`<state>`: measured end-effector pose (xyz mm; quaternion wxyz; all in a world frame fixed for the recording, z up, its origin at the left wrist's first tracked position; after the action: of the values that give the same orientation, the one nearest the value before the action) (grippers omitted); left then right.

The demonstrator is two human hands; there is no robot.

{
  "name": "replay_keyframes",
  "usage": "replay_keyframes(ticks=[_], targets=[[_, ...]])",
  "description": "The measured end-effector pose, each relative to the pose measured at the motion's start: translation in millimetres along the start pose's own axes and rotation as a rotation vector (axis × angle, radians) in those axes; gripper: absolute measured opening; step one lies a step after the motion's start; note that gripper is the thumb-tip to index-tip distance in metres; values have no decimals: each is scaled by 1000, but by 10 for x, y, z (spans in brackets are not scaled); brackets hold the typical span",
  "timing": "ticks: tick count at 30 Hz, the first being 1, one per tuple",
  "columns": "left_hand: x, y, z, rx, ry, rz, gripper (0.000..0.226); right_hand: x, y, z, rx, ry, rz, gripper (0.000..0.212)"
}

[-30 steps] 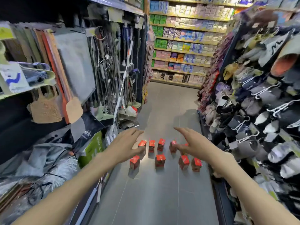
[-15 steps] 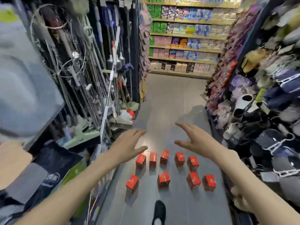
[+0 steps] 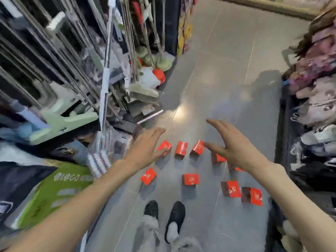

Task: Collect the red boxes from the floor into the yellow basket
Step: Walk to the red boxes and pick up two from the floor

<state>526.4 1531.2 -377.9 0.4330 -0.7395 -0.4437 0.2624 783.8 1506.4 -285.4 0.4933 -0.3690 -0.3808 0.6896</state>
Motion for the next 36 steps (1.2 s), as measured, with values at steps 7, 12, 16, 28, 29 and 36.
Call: replay_keyframes(ticks=[7,12,16,28,29,36], targets=[[-158,2168,1693,-4,-180,90,73,880,1975,-951,102,-18,92,72],[-563,3804,2656,10,-341,247,92,1059,3583,-1507,133,-48,179,72],[-857,4772,3176,-32,-501,273,104,959,4638,-1862,166,-45,212,71],[-912,5000,3299,-49,-521,201,83,713,5420,-2370,233,106,247,68],[-885,4918,3219,-63,-491,204,84,713,5402,-2432,239,127,242,68],[-748,4764,2891,-195,-394,221,91,453,6043,-3240,77,111,460,92]])
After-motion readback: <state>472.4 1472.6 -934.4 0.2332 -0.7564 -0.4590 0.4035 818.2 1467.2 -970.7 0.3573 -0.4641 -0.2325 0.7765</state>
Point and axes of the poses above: each hand's wrist, its own x-axis towards the middle knuckle, its own y-axis out of the palm, z = x × y, the point moved 6 cm from there along x, towards the middle knuckle, and after that the axes turned 2 degrees about -z, right-handed, at the moved point
